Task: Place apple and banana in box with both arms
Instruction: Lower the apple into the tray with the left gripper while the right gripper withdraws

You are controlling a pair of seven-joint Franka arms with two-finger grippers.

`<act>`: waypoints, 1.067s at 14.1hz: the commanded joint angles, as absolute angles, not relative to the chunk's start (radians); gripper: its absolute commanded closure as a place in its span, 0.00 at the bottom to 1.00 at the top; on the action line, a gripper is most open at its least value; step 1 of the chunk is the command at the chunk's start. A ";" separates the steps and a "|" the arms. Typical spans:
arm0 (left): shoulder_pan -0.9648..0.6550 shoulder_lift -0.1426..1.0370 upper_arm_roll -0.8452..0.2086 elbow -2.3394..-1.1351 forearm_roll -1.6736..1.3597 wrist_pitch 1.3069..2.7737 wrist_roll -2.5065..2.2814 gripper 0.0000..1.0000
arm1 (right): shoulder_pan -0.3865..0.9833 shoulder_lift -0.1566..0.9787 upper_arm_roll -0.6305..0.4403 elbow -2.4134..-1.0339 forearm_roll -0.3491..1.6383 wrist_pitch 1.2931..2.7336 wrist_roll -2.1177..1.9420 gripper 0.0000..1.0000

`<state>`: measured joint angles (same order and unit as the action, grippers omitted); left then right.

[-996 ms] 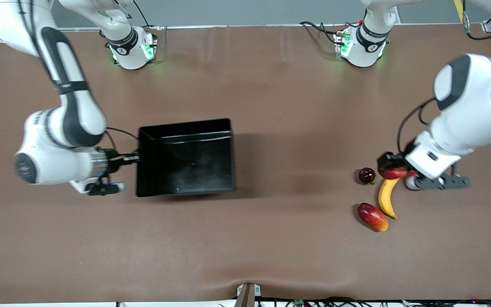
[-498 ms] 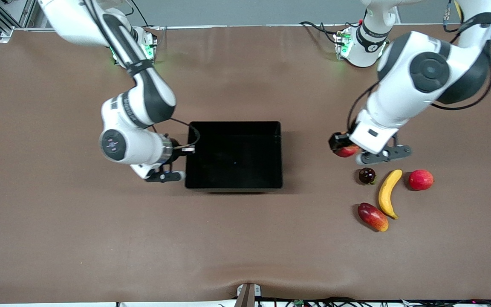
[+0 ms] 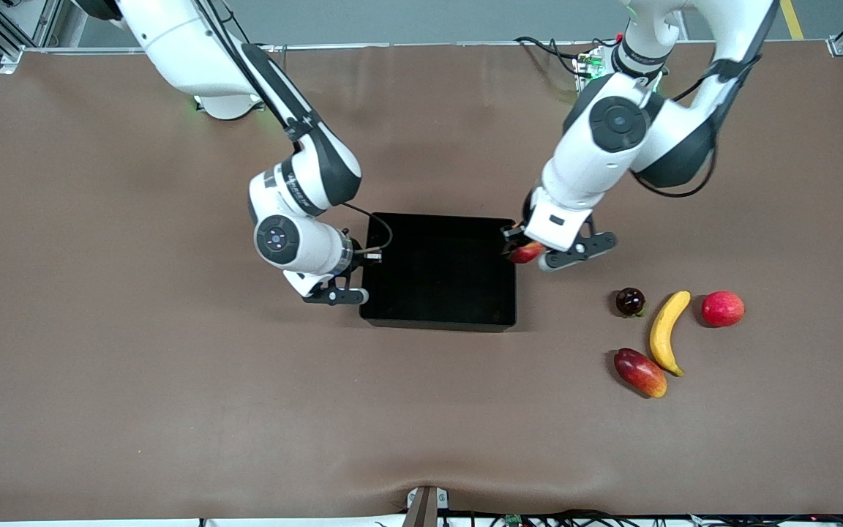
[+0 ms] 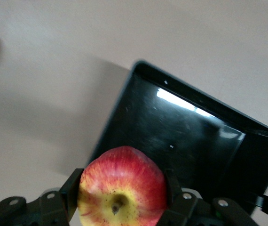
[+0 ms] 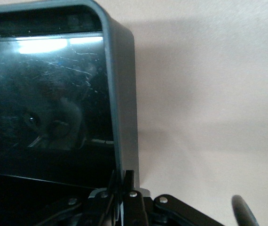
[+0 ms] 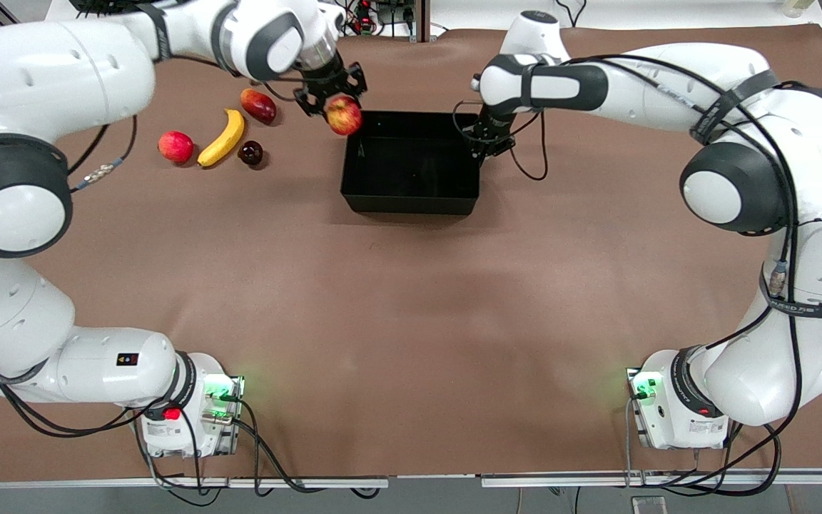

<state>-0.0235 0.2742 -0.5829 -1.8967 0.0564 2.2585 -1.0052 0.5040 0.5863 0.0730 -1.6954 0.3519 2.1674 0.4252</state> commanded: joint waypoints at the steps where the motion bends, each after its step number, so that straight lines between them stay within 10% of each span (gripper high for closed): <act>1: -0.055 0.342 -0.583 -1.894 0.164 2.338 -1.142 1.00 | 0.508 0.586 0.064 -1.675 0.379 2.160 0.466 0.49; 2: -0.080 0.386 -0.583 -1.894 0.228 2.365 -1.214 1.00 | 0.499 0.580 0.061 -1.666 0.380 2.154 0.485 0.00; 15: -0.140 0.690 -0.581 -1.829 0.591 2.404 -1.497 0.94 | 0.178 0.502 0.035 -1.184 0.178 1.428 0.471 0.00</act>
